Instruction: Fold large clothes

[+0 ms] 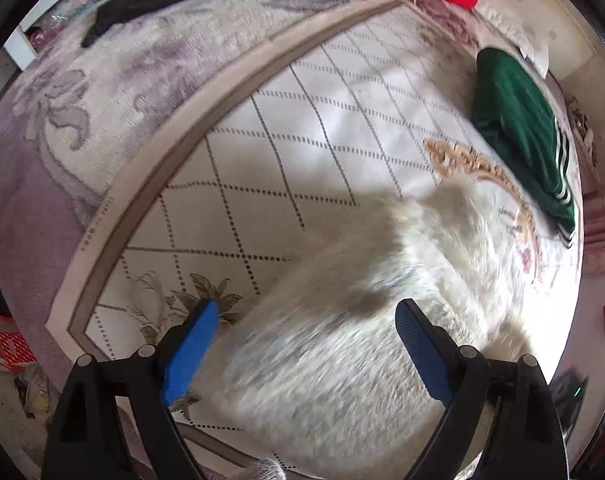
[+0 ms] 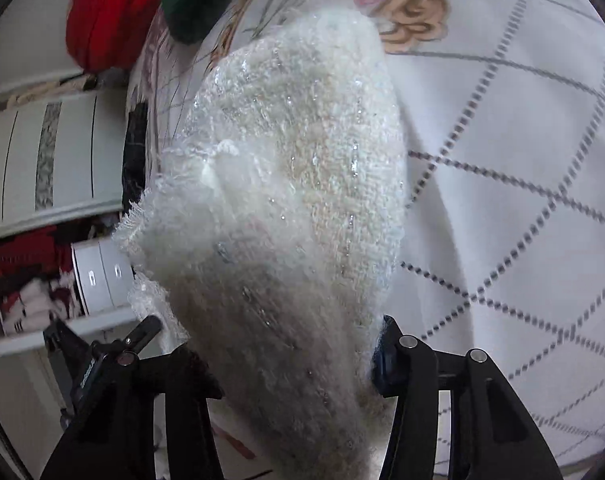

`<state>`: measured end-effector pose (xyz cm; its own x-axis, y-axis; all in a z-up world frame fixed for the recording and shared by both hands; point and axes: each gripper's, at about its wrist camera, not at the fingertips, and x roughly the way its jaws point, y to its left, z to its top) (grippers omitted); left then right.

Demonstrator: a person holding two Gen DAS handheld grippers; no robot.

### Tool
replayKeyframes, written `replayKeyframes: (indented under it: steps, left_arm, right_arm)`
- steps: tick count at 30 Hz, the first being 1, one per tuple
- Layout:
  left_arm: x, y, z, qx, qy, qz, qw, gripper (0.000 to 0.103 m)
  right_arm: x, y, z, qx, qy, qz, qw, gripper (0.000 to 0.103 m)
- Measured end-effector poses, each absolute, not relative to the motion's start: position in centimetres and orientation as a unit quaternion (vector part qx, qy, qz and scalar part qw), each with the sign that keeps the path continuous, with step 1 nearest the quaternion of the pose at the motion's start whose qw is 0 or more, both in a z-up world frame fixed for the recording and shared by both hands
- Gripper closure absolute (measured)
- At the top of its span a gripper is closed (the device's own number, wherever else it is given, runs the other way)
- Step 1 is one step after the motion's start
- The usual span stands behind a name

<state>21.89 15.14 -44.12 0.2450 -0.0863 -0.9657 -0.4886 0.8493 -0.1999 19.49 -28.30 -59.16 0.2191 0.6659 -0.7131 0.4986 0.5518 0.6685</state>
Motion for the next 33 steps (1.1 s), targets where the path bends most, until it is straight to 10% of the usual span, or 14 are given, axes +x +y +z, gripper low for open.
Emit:
replayKeyframes:
  steps: [5,17,33]
  left_arm:
    - [19.2,17.3,-40.7,-0.266,0.57,0.151,0.762,0.012]
    - [14.8,14.6,-45.5,-0.192,0.642,0.137,0.729,0.012]
    - [14.4,13.5,-49.2,-0.209,0.626,0.151,0.736,0.011]
  right_arm:
    - [11.7,-26.0,-61.4,0.534,0.655,0.004,0.535,0.026]
    - [17.5,-24.8,-48.0,0.19,0.687,0.159,0.683,0.021]
    - [28.7,-10.4,-49.5,0.026,0.7,0.339,0.629,0.021]
